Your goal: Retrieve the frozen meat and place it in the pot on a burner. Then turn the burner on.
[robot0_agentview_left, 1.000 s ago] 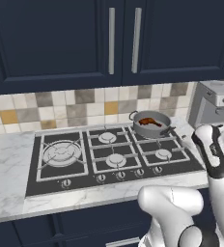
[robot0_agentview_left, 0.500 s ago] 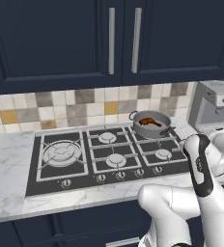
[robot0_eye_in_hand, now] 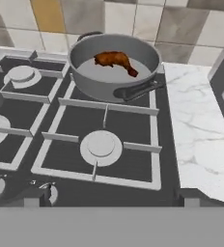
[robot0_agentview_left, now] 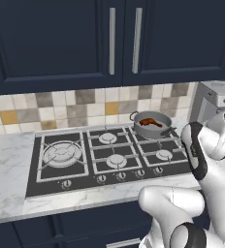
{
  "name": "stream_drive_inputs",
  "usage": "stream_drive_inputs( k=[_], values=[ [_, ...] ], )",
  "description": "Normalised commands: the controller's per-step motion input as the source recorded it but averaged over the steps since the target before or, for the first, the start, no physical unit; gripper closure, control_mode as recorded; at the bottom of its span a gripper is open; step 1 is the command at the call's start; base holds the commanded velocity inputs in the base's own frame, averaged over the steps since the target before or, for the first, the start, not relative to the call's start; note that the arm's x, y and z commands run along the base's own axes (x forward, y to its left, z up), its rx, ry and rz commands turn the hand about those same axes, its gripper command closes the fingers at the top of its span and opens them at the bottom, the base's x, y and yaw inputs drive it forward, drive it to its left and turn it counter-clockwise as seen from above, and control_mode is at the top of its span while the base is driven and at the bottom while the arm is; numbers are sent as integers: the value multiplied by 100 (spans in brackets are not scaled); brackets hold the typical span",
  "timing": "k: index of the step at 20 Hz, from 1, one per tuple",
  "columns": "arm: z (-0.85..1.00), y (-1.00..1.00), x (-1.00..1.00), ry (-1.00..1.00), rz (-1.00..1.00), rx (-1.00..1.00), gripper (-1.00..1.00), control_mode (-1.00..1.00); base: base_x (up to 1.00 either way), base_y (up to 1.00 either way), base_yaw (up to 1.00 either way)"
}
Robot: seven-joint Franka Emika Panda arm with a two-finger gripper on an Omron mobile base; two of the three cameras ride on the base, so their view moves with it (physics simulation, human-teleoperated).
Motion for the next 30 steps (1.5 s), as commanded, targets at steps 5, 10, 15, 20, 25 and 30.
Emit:
stream_drive_inputs(
  k=[5,10,15,20,25,30],
  values=[
    [-1,-1,-14,33,-1,2,-100,-100,0,0,0],
    [-14,0,-24,15,-3,0,-100,-100,0,0,0],
    [-32,0,0,17,-8,0,-100,-100,0,0,0],
    [-20,6,-1,5,-7,0,-100,-100,0,0,0],
    [-11,13,0,0,-20,0,-100,-100,0,0,0],
    [-12,18,0,0,-14,-7,-100,-100,0,0,0]
  ],
)
